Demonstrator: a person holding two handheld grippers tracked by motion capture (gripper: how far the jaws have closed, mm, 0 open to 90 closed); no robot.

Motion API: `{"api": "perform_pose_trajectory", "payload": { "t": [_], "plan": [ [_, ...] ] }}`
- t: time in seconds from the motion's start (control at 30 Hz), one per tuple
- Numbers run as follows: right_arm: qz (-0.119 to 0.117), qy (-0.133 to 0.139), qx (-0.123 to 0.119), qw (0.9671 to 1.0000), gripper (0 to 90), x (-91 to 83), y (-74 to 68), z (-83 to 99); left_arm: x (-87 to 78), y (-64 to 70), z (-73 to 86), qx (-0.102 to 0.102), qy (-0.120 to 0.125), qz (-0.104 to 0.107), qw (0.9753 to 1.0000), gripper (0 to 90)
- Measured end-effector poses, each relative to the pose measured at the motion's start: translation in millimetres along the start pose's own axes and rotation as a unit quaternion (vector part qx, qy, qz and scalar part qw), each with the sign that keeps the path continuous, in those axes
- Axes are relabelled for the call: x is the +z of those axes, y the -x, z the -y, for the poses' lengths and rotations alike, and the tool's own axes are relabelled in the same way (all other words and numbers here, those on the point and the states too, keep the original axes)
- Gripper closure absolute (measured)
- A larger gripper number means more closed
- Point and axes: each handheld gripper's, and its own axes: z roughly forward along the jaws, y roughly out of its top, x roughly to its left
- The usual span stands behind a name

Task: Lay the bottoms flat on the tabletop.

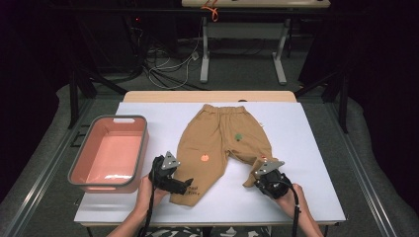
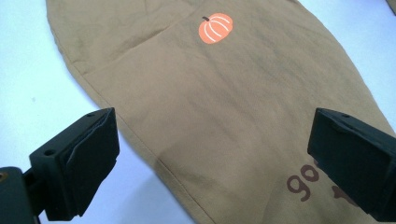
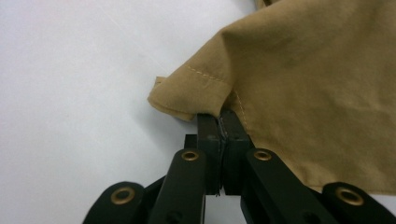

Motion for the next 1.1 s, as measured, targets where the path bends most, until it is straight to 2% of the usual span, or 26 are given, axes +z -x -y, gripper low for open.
{"api": "perform_pose_trajectory", "payload": {
  "t": [0.03,0.07,0.1,0.33,0.53,0.6,0.63,0.67,0.77,0.8,0.93,1.0,1.1],
  "plan": [
    [0.005,0.004,0.002,1.0000,90.0,-0.1,-0.5,0.7,0.0,-0.3,0.0,0.000,0.000,-0.001,1.0000,1.9],
    [0.003,-0.007,0.006,1.0000,90.0,-2.5,-1.4,0.6,0.3,-0.7,0.0,0.001,0.001,0.000,1.0000,1.9],
    [0.001,-0.005,0.000,1.0000,90.0,-3.3,-1.2,0.8,0.5,-0.7,0.2,-0.001,-0.001,0.001,1.0000,1.9],
    [0.005,-0.003,-0.001,1.0000,90.0,-13.9,-8.2,1.9,-0.4,-0.8,0.2,0.001,0.002,-0.001,1.0000,1.9],
    [-0.015,-0.005,0.011,0.9998,90.0,-22.9,-14.5,5.8,0.0,-0.8,0.1,0.000,0.001,0.001,1.0000,1.9],
    [-0.017,-0.002,0.005,0.9998,90.0,-25.5,-15.2,7.0,0.0,-0.6,-0.1,0.001,0.001,-0.002,1.0000,1.9],
    [-0.019,-0.001,0.006,0.9998,90.0,-27.7,-15.8,7.6,0.0,-0.6,0.0,0.001,0.001,-0.002,1.0000,1.9],
    [-0.032,-0.001,0.007,0.9995,90.0,-30.2,-15.8,7.8,0.0,-0.4,0.1,0.000,0.001,-0.001,1.0000,1.9],
    [-0.040,0.004,0.015,0.9991,90.0,-37.1,-17.3,8.7,0.1,-0.6,0.0,0.000,-0.001,-0.001,1.0000,1.9],
    [-0.041,0.006,0.010,0.9991,90.0,-39.1,-16.3,8.9,0.3,-0.5,0.0,0.000,0.000,0.000,1.0000,1.9],
    [-0.045,-0.003,0.009,0.9989,90.0,-45.3,-15.8,10.7,0.7,0.2,0.0,0.000,-0.003,0.002,1.0000,1.9],
    [-0.050,-0.019,0.007,0.9985,90.0,-44.2,-15.6,11.9,1.2,-0.1,0.0,0.002,-0.003,0.000,1.0000,1.9],
    [-0.041,-0.042,0.007,0.9983,89.9,-36.3,-16.6,13.8,1.7,0.6,0.1,0.001,-0.003,0.004,1.0000,1.9]
  ]
}}
